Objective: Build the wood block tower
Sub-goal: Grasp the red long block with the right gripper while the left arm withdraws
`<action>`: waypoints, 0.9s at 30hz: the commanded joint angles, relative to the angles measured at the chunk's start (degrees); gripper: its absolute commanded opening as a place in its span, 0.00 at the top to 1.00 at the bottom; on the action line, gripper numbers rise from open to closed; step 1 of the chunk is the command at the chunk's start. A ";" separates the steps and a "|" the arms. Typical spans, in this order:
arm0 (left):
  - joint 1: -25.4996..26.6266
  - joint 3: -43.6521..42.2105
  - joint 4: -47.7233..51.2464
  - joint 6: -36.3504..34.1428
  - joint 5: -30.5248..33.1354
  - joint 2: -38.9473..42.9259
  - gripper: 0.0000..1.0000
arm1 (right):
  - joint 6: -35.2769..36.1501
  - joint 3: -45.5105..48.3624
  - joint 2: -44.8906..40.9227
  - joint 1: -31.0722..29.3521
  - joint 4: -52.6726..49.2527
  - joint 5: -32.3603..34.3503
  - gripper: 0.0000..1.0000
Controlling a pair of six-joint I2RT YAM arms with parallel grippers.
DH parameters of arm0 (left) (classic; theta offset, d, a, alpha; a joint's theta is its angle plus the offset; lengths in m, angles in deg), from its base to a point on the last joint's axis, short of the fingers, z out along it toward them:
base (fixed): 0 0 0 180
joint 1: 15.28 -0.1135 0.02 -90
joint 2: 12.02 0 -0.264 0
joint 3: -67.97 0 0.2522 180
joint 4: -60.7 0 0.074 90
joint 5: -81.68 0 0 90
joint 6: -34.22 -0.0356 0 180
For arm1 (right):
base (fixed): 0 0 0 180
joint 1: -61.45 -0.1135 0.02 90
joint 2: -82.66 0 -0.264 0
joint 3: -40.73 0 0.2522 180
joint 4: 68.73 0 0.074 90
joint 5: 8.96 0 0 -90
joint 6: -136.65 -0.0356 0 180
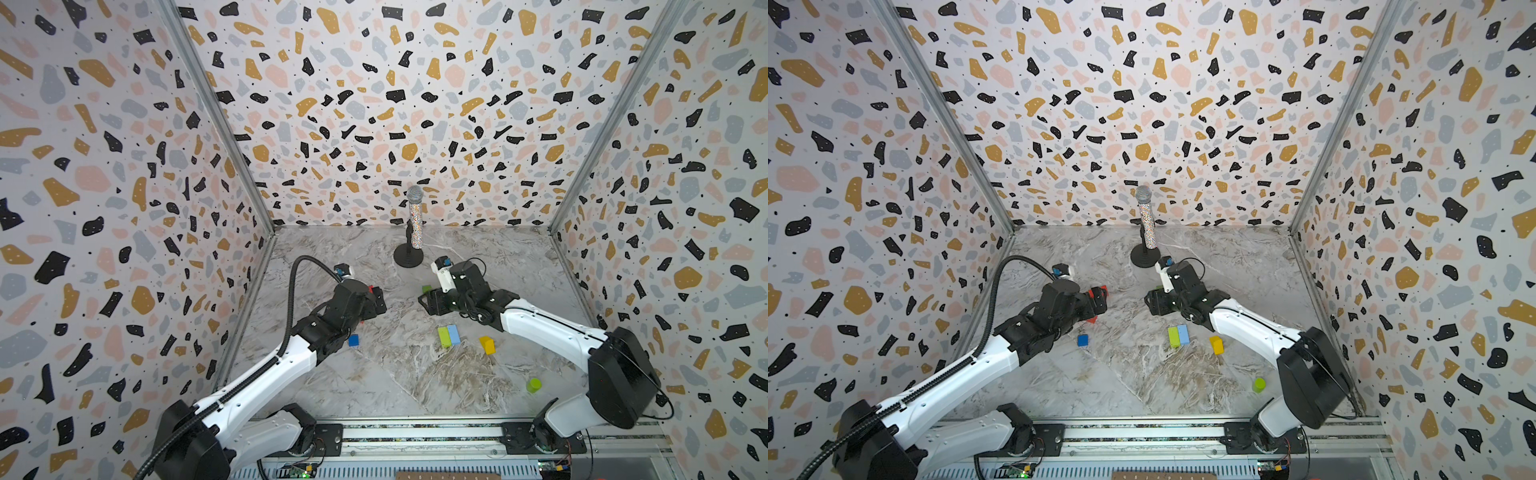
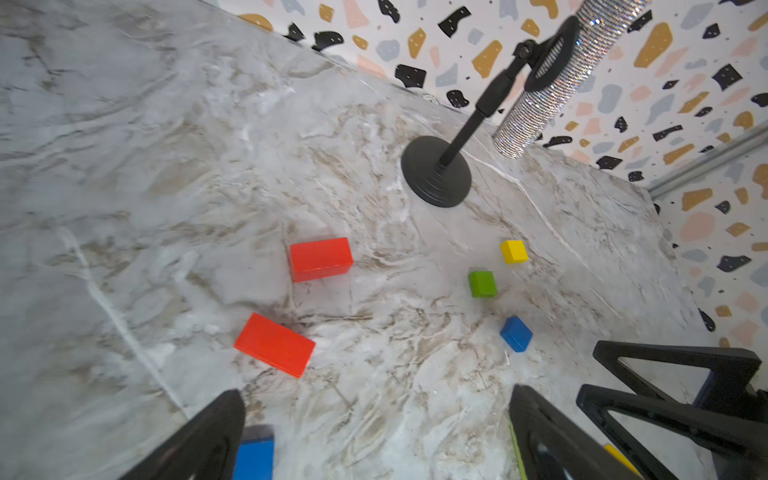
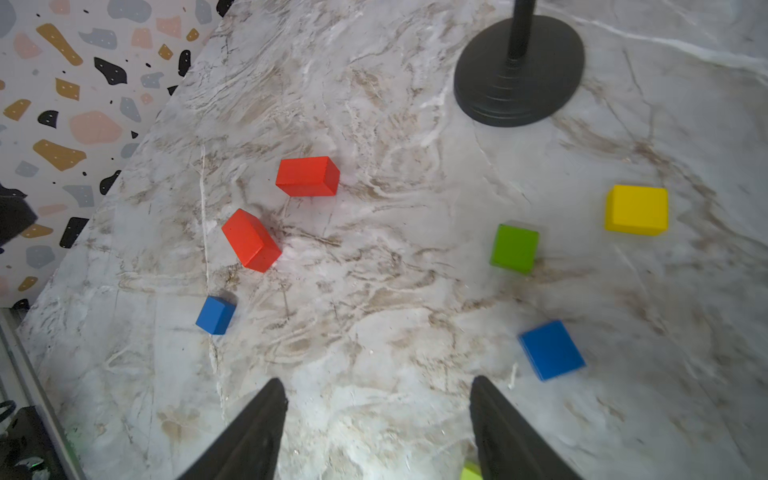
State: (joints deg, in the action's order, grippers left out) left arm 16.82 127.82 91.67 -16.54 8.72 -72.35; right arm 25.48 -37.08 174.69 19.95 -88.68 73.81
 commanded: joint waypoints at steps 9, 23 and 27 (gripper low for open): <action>-9.13 -3.55 3.95 -6.81 2.46 10.77 0.00 | 2.11 -17.77 17.44 -7.22 -1.42 6.00 0.21; -14.01 -9.79 1.52 -6.28 1.29 17.48 0.00 | 0.36 -37.92 34.63 -10.42 -6.83 9.51 0.15; -14.01 -10.40 0.72 -6.46 -0.14 17.36 0.00 | 0.78 -44.15 38.98 -10.60 -9.48 9.62 0.13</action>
State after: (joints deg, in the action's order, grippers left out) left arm 3.09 118.44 95.11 -22.15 9.68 -55.42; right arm 26.21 -76.29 212.61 9.68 -94.61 82.14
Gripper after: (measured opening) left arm 0.998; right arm 0.867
